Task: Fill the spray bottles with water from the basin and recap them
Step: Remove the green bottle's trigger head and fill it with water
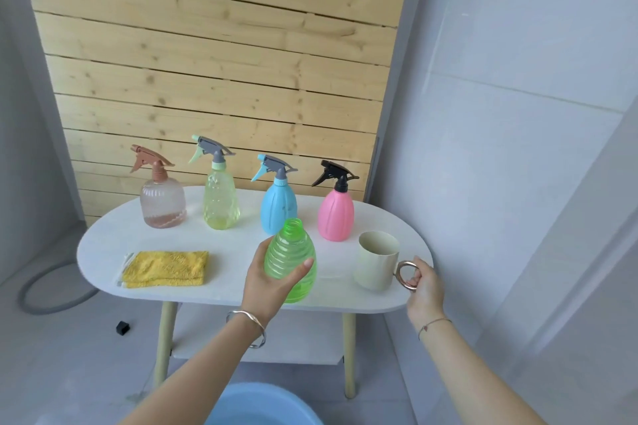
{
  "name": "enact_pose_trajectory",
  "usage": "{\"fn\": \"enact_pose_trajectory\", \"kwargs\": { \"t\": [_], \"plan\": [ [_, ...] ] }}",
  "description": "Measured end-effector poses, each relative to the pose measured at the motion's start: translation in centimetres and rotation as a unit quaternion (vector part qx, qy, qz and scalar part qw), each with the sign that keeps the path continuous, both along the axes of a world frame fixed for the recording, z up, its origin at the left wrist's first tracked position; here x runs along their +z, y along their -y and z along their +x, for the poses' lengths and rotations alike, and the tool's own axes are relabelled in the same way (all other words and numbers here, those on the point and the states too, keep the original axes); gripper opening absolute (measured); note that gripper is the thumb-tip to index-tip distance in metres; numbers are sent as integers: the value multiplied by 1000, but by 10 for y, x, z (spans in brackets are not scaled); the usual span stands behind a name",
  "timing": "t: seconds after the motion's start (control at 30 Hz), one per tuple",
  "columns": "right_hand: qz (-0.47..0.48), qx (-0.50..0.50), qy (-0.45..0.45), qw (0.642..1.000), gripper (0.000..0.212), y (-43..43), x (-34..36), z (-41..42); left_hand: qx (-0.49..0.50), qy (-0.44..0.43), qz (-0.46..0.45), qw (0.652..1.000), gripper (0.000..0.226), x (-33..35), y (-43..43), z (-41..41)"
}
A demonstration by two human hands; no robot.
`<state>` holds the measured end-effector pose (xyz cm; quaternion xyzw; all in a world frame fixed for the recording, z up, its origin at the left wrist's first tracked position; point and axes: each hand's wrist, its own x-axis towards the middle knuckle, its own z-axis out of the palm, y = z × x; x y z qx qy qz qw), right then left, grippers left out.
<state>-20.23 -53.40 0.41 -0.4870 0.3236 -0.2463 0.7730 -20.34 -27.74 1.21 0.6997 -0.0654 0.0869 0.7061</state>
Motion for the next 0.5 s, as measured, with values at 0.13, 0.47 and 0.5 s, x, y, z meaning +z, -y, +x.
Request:
{"fn": "enact_pose_trajectory", "kwargs": {
  "t": [0.13, 0.47, 0.5],
  "plan": [
    [-35, 38, -12, 999, 42, 1, -13, 17, -8, 4, 15, 1000, 69, -7, 6, 8],
    [-211, 142, -61, 965, 30, 17, -18, 5, -9, 3, 13, 1000, 69, -17, 10, 14],
    [-234, 134, -58, 961, 28, 16, -16, 3, -8, 5, 13, 1000, 69, -17, 9, 14]
  ]
}}
